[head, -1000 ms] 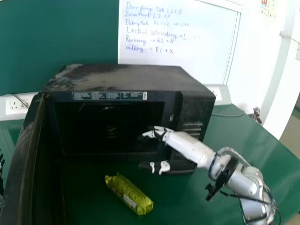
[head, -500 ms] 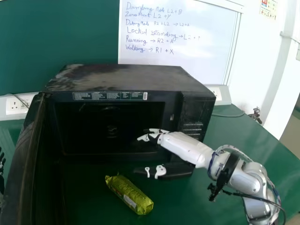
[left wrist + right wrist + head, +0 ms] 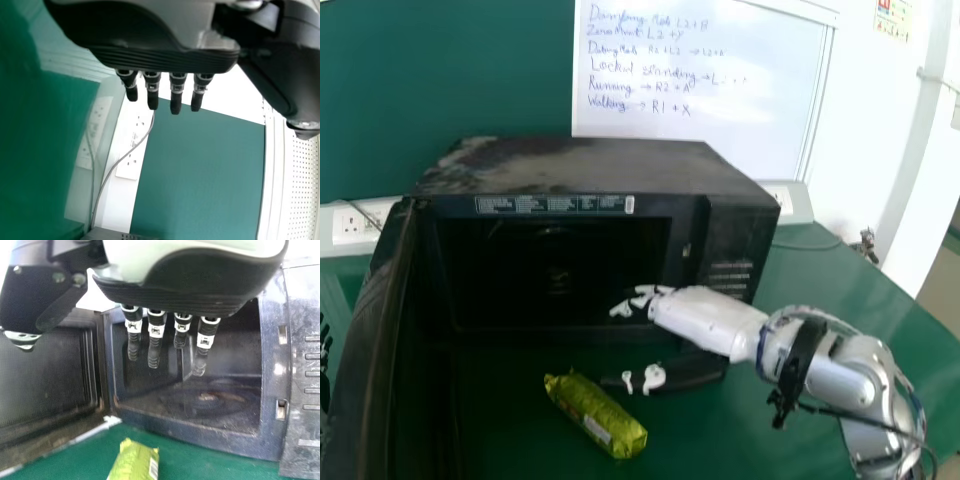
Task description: Put biscuit inside oven
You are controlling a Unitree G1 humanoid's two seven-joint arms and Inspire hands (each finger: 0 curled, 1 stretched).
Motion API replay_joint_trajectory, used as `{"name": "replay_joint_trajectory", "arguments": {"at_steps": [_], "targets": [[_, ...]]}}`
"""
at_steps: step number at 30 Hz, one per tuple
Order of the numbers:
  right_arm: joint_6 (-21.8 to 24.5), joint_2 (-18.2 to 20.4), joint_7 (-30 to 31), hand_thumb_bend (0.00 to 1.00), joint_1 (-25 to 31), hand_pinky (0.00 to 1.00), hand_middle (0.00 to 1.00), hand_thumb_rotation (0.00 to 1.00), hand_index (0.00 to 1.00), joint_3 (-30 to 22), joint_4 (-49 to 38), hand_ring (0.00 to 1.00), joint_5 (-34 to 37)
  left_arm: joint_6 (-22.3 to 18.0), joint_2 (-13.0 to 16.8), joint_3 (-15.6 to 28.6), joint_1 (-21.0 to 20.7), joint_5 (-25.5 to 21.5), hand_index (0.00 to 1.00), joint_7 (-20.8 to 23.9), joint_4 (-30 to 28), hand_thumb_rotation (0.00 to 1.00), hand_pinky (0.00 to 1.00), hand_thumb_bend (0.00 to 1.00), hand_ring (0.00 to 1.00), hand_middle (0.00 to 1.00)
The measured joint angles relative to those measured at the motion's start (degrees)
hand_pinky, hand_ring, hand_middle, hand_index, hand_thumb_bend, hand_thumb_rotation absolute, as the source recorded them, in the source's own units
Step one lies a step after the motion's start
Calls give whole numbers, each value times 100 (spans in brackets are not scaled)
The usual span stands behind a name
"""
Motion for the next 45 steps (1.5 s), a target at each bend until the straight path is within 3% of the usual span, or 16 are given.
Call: {"name": "replay_joint_trajectory", "arguments": {"at_steps": [11, 22, 26, 29, 33, 35, 41, 44, 45], "targets": [[361, -76, 368, 96, -165, 71, 86, 62, 87, 253, -423, 81, -629, 48, -40, -2, 67, 3, 97, 36, -89, 76, 84, 99, 89, 91], [816, -36, 609, 100, -168, 70, 83, 78, 85, 616, -966, 79, -1703, 144, -78, -2, 123, 2, 98, 61, -300, 76, 85, 99, 90, 92], [940, 31, 819, 100, -174, 66, 81, 81, 82, 789, -1131, 77, -2145, 148, -78, -2, 149, -1, 98, 38, -303, 76, 85, 100, 90, 92], [993, 123, 991, 100, -198, 56, 74, 83, 78, 936, -1217, 67, -2465, 151, -77, -2, 158, 1, 98, 29, -306, 76, 85, 100, 90, 92], [867, 226, 998, 100, -205, 42, 62, 85, 73, 1055, -1302, 52, -2865, 157, -77, -1, 187, 2, 98, 30, -316, 76, 85, 100, 90, 92], [739, 270, 982, 100, -205, 35, 58, 90, 74, 1125, -1347, 45, -3166, 194, -78, -1, 194, 1, 97, 35, -335, 75, 85, 100, 90, 92], [262, 434, 861, 100, -118, 30, 57, 99, 73, 1341, -1537, 45, -4143, 247, -83, -2, 230, 1, 97, 50, -488, 75, 85, 100, 90, 92], [98, 576, 861, 100, -76, 26, 49, 100, 74, 1411, -1560, 36, -4488, 278, -103, -2, 231, 2, 97, 66, -520, 75, 84, 100, 89, 91], [64, 622, 861, 100, -50, 28, 50, 100, 74, 1417, -1568, 38, -4583, 285, -107, -3, 232, 4, 97, 80, -527, 75, 84, 100, 89, 91]]}}
